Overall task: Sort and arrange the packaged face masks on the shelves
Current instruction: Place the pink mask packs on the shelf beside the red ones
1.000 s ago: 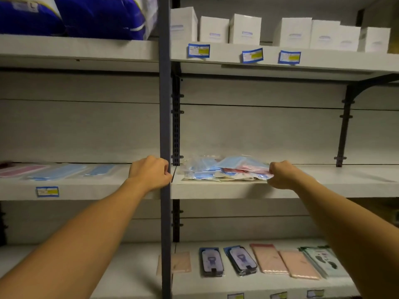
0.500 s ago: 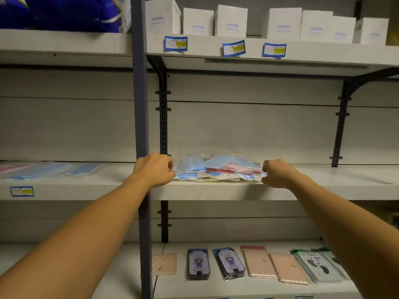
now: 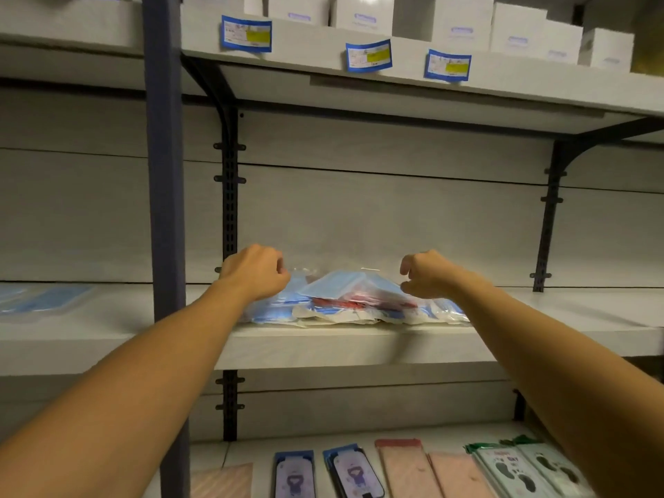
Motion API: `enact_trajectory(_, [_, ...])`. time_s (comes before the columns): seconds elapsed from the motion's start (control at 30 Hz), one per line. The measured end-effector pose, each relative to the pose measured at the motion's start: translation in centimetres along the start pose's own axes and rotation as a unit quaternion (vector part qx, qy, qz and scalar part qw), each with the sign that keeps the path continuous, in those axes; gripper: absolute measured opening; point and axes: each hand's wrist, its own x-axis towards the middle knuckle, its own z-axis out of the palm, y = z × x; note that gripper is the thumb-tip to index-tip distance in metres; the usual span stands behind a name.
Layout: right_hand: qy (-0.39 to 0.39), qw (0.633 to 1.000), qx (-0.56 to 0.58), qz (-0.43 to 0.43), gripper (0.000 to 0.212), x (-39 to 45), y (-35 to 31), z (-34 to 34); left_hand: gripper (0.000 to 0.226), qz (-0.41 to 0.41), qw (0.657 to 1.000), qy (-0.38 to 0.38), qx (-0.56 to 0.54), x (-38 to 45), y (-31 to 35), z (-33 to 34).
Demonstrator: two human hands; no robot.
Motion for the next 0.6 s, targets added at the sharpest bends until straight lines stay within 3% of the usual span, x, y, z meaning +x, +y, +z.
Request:
enact_trajectory(0.33, [-0.014,0.999,0.031,0.024,0.038,4.2,1.7,3.3,0.018,0.022,0.999,-0.048,0.006,4.2,0.3,3.6])
enact_trajectory(0.6, [-0.028,0.995,0.094,0.026,0.043,7.2,3.1,5.3,0.015,0.001,0.996,-0.065,-0.064,7.7,3.2,6.2])
